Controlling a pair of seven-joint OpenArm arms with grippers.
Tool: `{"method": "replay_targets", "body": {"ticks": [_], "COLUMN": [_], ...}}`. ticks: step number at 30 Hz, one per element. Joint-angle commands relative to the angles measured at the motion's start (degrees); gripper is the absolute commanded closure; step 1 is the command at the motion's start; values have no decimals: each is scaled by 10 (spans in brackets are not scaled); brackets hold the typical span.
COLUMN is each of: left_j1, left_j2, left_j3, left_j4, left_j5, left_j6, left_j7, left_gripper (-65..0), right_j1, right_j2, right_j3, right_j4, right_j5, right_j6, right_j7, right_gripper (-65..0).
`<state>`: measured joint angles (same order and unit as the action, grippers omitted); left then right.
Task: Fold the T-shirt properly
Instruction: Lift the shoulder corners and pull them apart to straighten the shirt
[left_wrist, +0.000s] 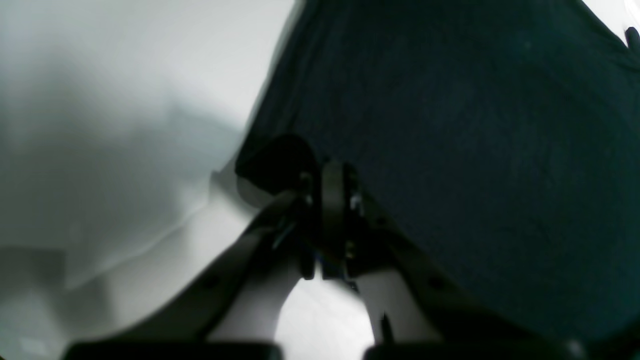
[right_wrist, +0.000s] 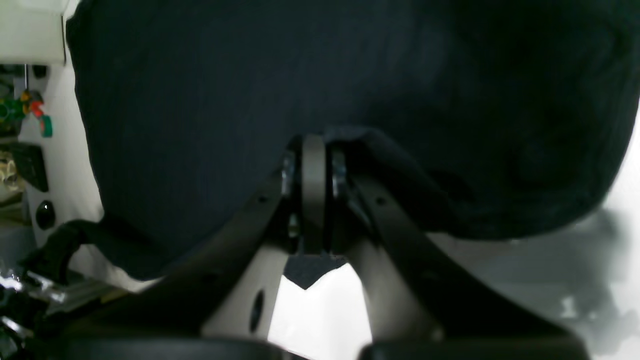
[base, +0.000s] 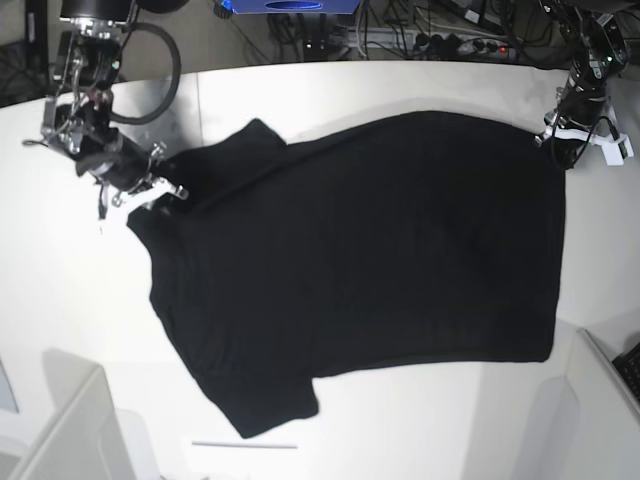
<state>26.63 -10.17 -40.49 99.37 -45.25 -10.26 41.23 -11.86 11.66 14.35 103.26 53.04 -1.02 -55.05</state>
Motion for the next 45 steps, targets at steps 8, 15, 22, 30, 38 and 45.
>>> {"method": "replay_targets", "body": {"ticks": [8,15,22,30,38,45], "left_j1": [-24,-46,-69,-88,-110,-119], "left_j2": [-9,-8,-8,-9,-9,-9], "left_j3": [-3,-3,-2,-2,-3,-3], "left_j4": [5,-37,-41,-40,-49,-49], "left_j5": [-7,-7,-7,-7,-7,-7], "left_j6": [0,13,27,27,28,82], "left_j7": [-10,-10,-10,-10,-10,-10], "left_gripper": [0,0,0,0,0,0], "right_j1": [64,104,142,181,210,235], "right_j2": [4,4,3,3,-5,-2], "right_j3": [0,0,0,0,-2,-47], "right_j4": [-42,-102,-141,-188,-225,-260], "right_j5": [10,10,10,10,9,9], "right_j6": [4,4,4,4,4,4], "right_j7": [9,9,9,12,13,19], "right_gripper": [0,0,0,0,0,0]}}
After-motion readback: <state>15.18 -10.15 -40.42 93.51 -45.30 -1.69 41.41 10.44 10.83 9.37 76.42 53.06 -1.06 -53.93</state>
